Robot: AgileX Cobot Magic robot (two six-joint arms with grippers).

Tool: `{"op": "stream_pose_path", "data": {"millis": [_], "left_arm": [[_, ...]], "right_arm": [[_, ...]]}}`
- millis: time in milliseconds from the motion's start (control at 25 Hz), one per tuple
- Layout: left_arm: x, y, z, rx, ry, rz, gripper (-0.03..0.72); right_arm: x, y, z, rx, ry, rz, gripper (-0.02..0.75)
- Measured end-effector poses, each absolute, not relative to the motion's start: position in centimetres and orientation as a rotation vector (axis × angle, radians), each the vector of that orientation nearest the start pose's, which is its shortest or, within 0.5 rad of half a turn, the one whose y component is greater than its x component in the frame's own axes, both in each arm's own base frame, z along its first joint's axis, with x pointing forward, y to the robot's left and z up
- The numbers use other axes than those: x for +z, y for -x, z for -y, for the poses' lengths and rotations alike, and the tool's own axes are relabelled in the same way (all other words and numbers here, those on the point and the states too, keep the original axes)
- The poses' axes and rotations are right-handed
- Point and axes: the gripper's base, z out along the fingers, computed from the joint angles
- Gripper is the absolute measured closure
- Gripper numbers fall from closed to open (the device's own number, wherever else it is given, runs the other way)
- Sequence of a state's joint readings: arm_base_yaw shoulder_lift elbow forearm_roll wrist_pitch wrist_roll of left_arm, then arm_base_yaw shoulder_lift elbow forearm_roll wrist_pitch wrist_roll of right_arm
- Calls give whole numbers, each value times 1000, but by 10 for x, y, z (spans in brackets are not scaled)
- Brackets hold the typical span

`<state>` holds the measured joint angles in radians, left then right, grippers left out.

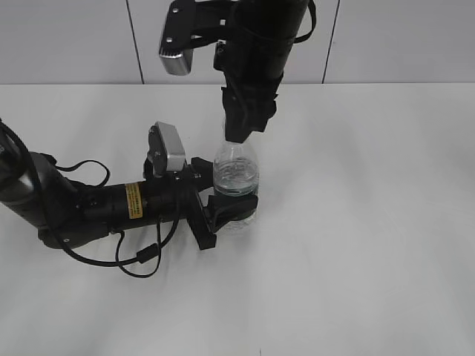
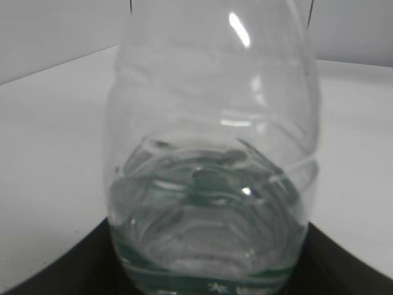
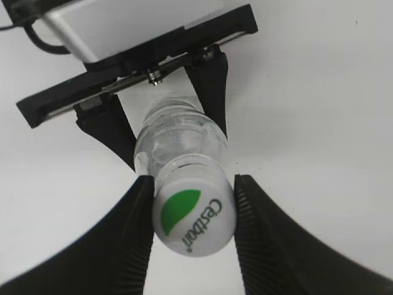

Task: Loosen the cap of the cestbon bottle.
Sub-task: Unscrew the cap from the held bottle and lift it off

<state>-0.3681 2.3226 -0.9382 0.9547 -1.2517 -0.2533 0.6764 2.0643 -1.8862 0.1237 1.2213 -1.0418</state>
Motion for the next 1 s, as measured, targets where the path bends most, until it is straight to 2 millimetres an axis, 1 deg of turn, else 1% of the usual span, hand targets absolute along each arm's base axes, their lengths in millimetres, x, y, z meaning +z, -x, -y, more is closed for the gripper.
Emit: {"op": "stream_pose_path", "data": {"millis": [80, 200, 280, 480, 640, 720, 840, 1000], "left_arm": [[53, -316, 197, -943, -1060, -1482, 276], [53, -316, 197, -943, -1058, -1485, 276], [53, -316, 197, -943, -1058, -1485, 276], [53, -316, 197, -944, -1057, -1486, 276], [53, -316, 197, -944, -1057, -1486, 276], [53, -316, 197, -944, -1057, -1486, 276], [53, -316, 197, -944, -1059, -1485, 276], [53, -316, 197, -944, -1059, -1484, 276]], "right_arm": [[265, -339, -285, 78, 2251, -1767, 435], [266, -339, -284, 32, 2366, -1608, 437], [266, -340, -284, 5, 2416, -1537, 438], [266, -340, -283, -29, 2493, -1415, 439], [270, -339, -282, -46, 2522, -1353, 441], [277, -337, -280, -65, 2519, -1337, 443], [295, -333, -275, -107, 2492, -1311, 443], [314, -327, -270, -126, 2452, -1295, 443]]}}
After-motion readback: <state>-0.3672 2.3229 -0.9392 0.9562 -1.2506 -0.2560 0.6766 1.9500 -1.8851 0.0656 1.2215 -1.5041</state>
